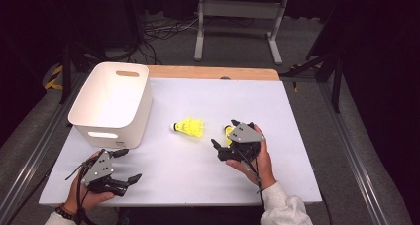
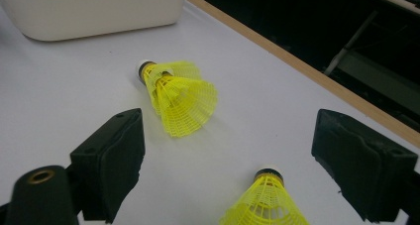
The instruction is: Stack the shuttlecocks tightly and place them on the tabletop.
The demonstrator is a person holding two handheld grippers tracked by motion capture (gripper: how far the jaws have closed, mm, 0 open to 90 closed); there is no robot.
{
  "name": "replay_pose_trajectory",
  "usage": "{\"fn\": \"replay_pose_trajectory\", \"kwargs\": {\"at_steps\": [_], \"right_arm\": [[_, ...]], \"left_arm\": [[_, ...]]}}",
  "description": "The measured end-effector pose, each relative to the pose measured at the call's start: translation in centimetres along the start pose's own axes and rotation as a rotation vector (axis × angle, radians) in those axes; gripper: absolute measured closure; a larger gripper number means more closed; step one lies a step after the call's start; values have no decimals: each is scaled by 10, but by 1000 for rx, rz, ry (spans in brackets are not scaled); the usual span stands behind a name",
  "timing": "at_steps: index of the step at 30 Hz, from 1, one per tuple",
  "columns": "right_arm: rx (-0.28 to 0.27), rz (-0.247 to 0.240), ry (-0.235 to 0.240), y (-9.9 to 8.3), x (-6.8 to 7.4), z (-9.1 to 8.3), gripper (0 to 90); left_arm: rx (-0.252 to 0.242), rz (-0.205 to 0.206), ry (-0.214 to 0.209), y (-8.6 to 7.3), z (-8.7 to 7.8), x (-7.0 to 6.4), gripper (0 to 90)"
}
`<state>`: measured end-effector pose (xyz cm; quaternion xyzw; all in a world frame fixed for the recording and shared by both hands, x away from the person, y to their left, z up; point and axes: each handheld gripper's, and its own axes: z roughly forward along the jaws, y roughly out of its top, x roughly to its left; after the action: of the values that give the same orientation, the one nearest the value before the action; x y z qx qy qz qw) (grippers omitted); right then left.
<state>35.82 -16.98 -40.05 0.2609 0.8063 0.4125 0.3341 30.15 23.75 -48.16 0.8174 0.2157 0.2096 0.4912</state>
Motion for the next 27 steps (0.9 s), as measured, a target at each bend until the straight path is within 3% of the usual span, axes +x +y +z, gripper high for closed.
{"fn": "replay_pose_trajectory", "kwargs": {"at_steps": [9,16,27], "right_arm": [[-17,-38,5,-16,5,-14,144],[4,-36,-3,-32,10,-16,158],[34,-14,28,-49,18,-9,116]], "left_arm": [[-5,8,9,1,-1,0,106],[-5,9,9,0,-1,0,105],[-2,6,5,1,0,-1,105]]}}
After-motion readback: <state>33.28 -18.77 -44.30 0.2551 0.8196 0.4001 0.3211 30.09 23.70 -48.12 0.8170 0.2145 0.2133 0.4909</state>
